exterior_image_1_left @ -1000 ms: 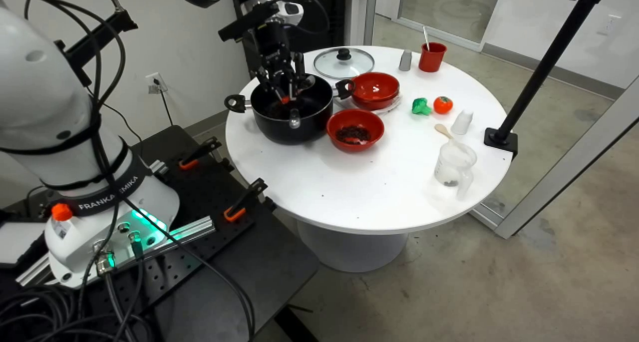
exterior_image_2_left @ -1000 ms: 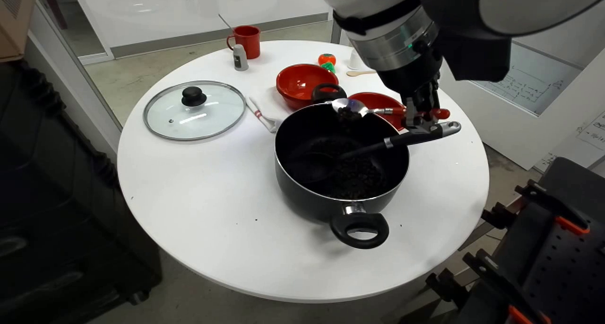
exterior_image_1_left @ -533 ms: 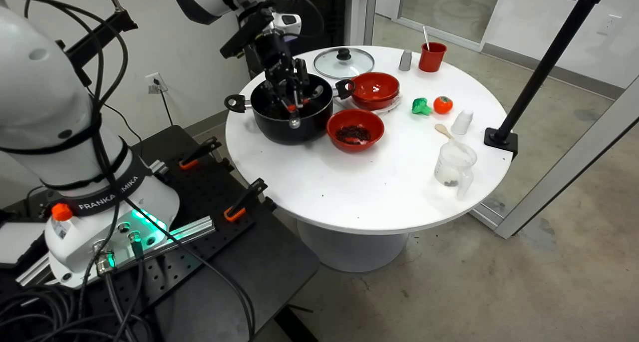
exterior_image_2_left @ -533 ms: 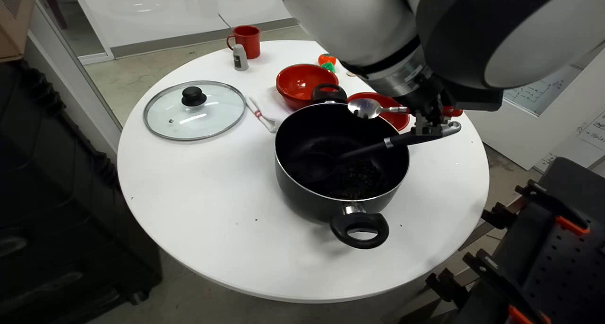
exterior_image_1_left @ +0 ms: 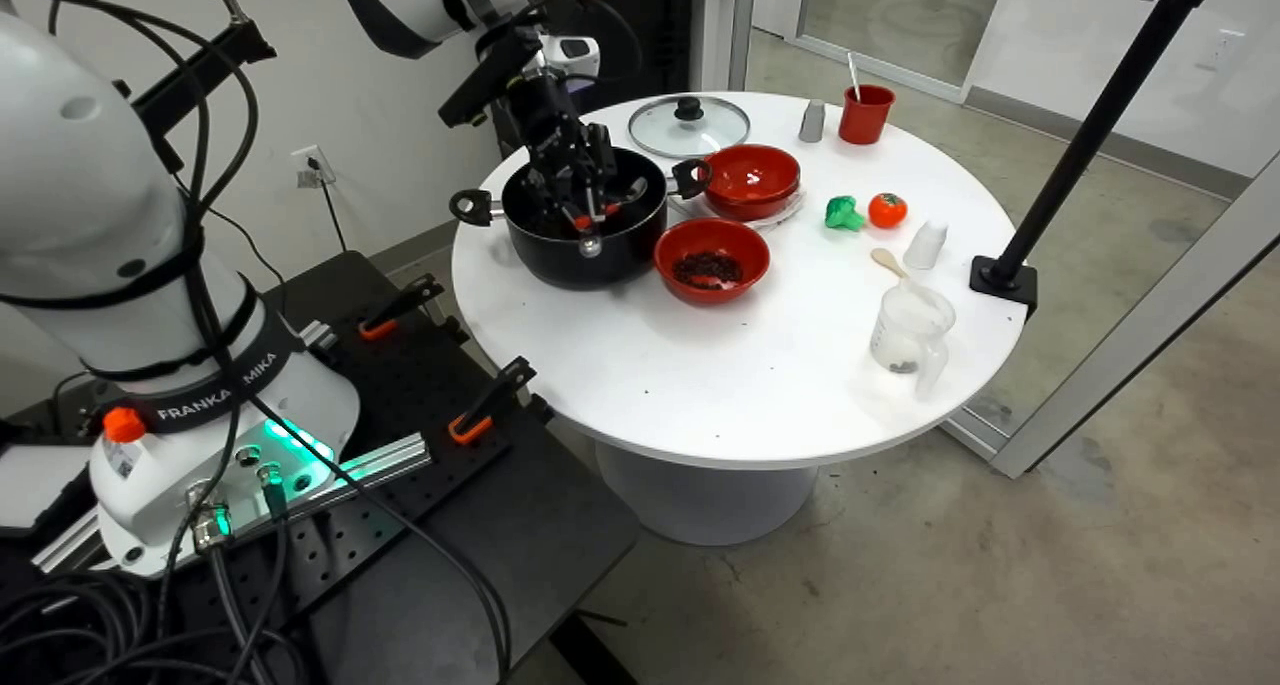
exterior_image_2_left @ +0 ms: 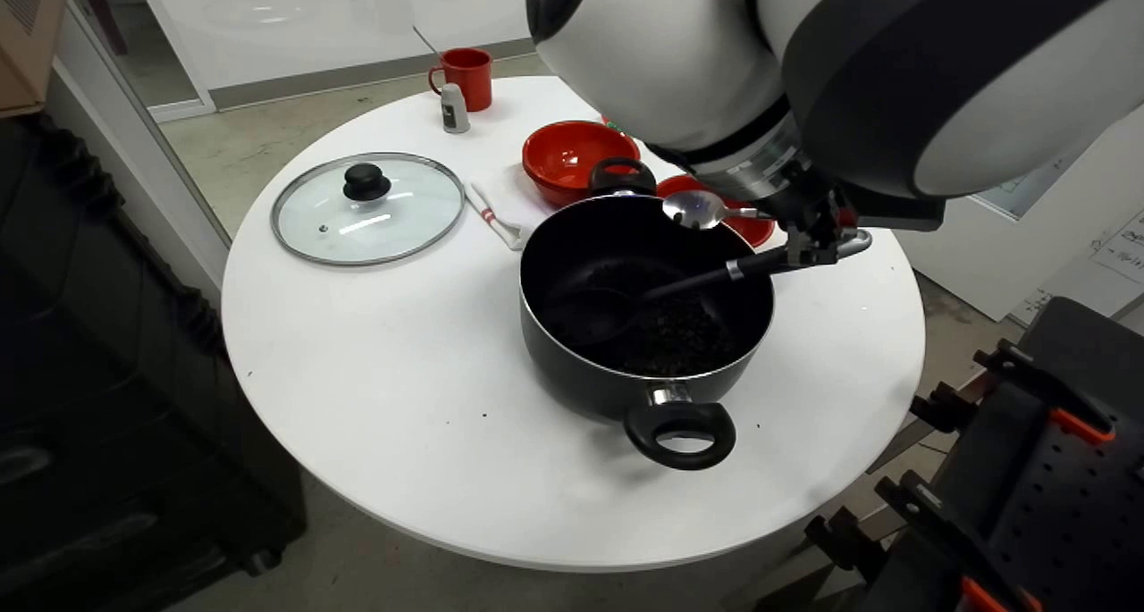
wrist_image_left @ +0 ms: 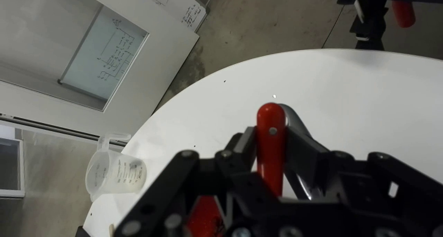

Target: Use the spoon to scoop some beans from the red bowl and put them in the pot

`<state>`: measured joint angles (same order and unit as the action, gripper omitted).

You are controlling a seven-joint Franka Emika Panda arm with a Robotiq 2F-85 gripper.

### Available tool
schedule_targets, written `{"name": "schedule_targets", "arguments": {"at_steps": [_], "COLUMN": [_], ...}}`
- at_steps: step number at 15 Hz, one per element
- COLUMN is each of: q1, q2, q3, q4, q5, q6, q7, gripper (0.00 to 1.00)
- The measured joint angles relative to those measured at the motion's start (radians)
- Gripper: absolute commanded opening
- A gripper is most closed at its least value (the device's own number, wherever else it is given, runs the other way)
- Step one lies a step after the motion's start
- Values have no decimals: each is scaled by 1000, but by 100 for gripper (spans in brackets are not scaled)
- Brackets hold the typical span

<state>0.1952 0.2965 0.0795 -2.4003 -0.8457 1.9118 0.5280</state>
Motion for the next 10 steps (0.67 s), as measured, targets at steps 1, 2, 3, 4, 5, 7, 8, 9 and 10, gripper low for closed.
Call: {"name": "schedule_targets", "arguments": {"at_steps": [1, 2, 3, 4, 5, 7, 8, 9, 10], "q1": [-2, -7, -16, -30, -46, -87, -109, -132, -155], "q2": [-2, -5, -10, -16, -24, -50, -65, -79, -92], "q3": [0, 0, 0, -1, -2, -9, -16, -27, -40], "q4": [0, 0, 0, 0, 0, 1, 4, 8, 14], "q5": [1, 10, 26, 47, 75, 144, 179, 214, 249], "q6": [4, 13, 30, 48, 70, 112, 126, 137, 143], "q7": [0, -6, -22, -44, -77, -167, -217, -270, -327], "gripper": [6, 6, 6, 6, 6, 6, 6, 6, 6]}}
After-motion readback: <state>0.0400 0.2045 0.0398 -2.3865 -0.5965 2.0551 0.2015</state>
